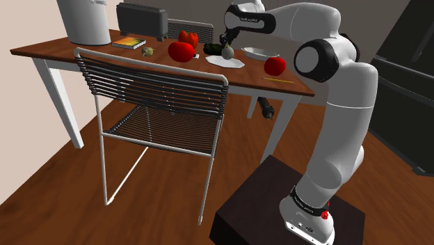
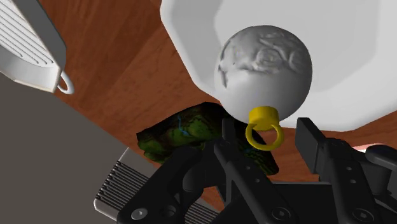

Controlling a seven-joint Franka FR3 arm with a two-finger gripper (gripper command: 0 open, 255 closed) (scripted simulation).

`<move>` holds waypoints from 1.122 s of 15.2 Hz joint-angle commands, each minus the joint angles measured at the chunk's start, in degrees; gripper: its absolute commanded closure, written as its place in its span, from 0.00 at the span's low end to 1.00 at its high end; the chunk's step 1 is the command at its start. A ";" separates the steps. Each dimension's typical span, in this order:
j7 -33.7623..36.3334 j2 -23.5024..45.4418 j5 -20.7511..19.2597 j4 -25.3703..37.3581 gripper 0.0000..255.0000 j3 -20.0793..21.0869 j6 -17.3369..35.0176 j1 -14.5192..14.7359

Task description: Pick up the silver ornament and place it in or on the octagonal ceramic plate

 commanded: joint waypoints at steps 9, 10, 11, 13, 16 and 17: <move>0.96 -0.80 -0.67 -4.42 1.00 -0.15 3.59 0.18; 0.96 -0.80 -0.67 -4.42 1.00 -0.15 3.59 0.18; 0.96 -0.80 -0.67 -4.42 1.00 -0.15 3.59 0.18; 0.93 -0.76 -0.65 -4.35 0.00 -0.14 3.56 0.16; 0.94 -0.78 -0.65 -4.36 0.00 -0.14 3.56 0.17; 0.96 -0.80 -0.67 -4.42 0.00 -0.15 3.59 0.18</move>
